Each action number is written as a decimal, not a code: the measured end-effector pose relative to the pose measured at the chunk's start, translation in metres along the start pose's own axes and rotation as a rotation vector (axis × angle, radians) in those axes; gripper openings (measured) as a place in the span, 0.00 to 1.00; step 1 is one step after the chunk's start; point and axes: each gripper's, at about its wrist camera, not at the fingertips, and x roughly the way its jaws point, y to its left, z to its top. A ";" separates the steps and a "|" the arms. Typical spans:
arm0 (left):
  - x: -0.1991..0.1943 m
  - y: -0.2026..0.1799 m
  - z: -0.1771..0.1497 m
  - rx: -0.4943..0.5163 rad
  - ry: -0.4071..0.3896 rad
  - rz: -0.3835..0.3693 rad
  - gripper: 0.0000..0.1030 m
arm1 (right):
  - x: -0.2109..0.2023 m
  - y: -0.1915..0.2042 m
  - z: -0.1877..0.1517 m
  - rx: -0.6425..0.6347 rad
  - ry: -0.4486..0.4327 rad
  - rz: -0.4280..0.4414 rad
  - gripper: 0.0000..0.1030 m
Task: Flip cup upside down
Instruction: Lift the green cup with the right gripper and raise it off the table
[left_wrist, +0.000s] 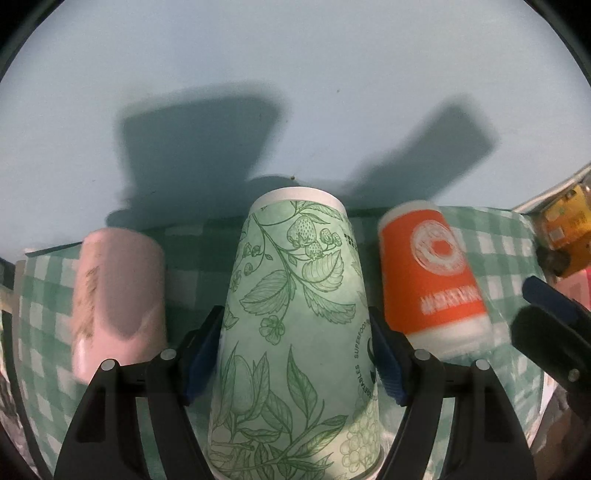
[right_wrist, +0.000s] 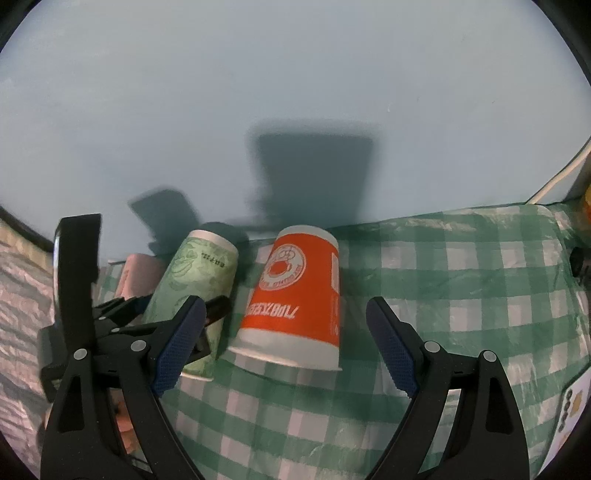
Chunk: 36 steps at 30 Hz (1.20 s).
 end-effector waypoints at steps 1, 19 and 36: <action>-0.005 -0.001 -0.002 0.004 -0.006 -0.007 0.73 | -0.003 0.001 -0.002 -0.007 -0.002 0.002 0.85; 0.002 -0.009 -0.081 0.062 -0.005 -0.162 0.73 | -0.045 0.021 -0.089 -0.106 0.043 0.067 0.85; 0.029 0.008 -0.092 0.035 0.017 -0.160 0.74 | -0.027 0.021 -0.127 -0.107 0.127 0.094 0.85</action>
